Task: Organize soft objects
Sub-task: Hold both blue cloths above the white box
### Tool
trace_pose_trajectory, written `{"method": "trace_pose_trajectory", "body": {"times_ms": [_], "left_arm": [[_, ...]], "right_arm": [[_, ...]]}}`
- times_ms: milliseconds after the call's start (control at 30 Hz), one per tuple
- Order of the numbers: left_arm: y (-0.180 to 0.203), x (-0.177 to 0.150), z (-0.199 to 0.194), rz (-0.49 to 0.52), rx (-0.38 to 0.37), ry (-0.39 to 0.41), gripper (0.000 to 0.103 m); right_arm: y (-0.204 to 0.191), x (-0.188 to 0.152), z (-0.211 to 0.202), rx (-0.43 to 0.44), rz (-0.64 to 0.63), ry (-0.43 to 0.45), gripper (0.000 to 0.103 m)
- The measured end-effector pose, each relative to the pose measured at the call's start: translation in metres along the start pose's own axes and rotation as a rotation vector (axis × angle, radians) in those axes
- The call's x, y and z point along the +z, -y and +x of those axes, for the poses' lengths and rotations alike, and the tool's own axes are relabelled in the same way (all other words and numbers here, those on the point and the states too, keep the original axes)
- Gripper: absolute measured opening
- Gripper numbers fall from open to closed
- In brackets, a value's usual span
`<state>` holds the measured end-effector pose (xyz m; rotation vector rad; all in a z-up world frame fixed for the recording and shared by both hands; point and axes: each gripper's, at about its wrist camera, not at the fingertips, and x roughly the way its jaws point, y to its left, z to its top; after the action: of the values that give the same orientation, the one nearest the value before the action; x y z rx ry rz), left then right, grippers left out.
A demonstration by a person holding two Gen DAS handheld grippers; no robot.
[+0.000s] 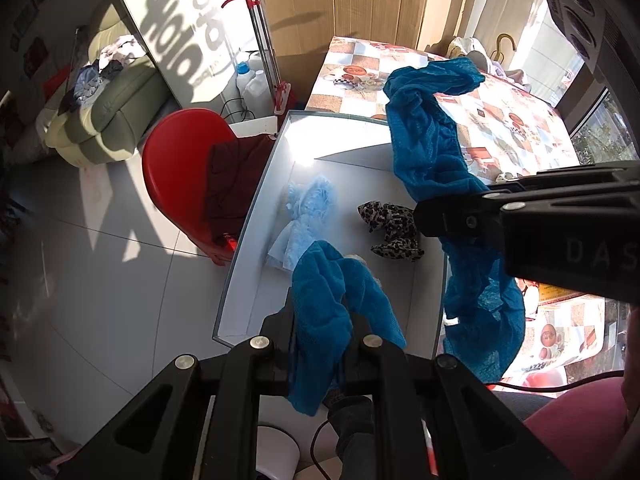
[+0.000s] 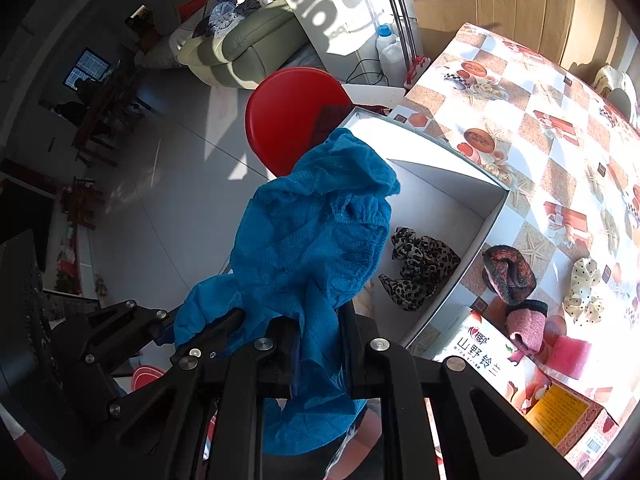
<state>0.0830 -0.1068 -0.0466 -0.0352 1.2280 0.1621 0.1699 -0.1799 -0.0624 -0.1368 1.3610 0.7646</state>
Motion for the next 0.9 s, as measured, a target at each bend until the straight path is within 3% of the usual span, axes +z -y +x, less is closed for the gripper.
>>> {"method": "trace_pose_trajectory", "body": {"times_ms": [900], "left_arm": [[-0.0003,-0.0056,0.0076,-0.005,0.005,-0.015,0.015]], "right_arm": [[0.0045,-0.0014,0.0002,-0.003,0.019,0.001,0.016]]}}
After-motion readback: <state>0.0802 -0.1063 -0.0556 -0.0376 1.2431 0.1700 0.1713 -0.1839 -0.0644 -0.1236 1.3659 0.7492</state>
